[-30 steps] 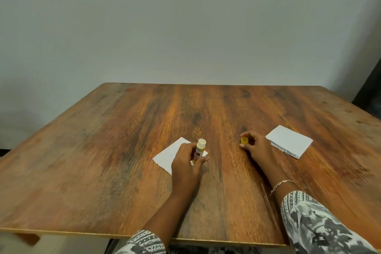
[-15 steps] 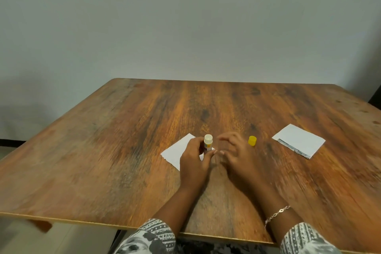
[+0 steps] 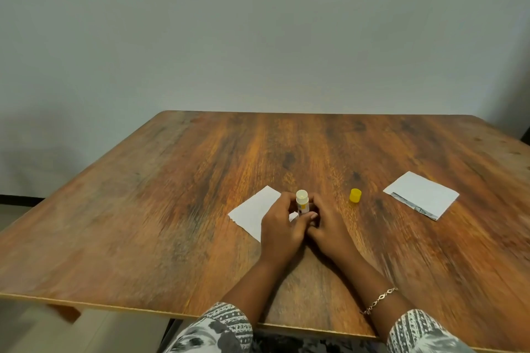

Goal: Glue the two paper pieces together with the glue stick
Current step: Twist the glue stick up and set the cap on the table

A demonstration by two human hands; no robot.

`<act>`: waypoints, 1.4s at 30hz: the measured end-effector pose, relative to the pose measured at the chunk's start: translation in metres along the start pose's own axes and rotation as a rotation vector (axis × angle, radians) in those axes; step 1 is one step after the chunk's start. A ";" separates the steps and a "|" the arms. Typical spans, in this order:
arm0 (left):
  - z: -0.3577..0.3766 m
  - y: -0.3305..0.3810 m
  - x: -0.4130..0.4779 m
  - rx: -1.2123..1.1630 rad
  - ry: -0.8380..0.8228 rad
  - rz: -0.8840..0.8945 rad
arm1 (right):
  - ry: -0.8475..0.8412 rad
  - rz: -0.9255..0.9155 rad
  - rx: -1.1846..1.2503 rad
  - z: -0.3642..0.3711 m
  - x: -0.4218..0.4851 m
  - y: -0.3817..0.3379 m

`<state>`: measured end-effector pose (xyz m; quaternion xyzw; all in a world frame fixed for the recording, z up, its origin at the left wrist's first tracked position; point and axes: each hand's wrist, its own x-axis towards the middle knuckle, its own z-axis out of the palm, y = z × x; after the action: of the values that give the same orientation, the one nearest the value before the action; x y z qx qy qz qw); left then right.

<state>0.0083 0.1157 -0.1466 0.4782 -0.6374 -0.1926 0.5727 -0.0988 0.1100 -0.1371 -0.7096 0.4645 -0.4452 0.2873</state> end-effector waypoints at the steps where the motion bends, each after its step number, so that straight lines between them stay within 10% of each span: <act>1: 0.000 0.000 0.000 0.006 -0.005 0.011 | 0.008 -0.016 0.001 0.000 0.000 0.000; 42: 0.000 -0.003 -0.002 0.165 -0.033 0.151 | 0.032 -0.037 -0.149 -0.002 -0.001 0.001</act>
<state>0.0095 0.1158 -0.1499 0.4711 -0.6946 -0.1038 0.5337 -0.1011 0.1102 -0.1375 -0.7303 0.4875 -0.4261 0.2179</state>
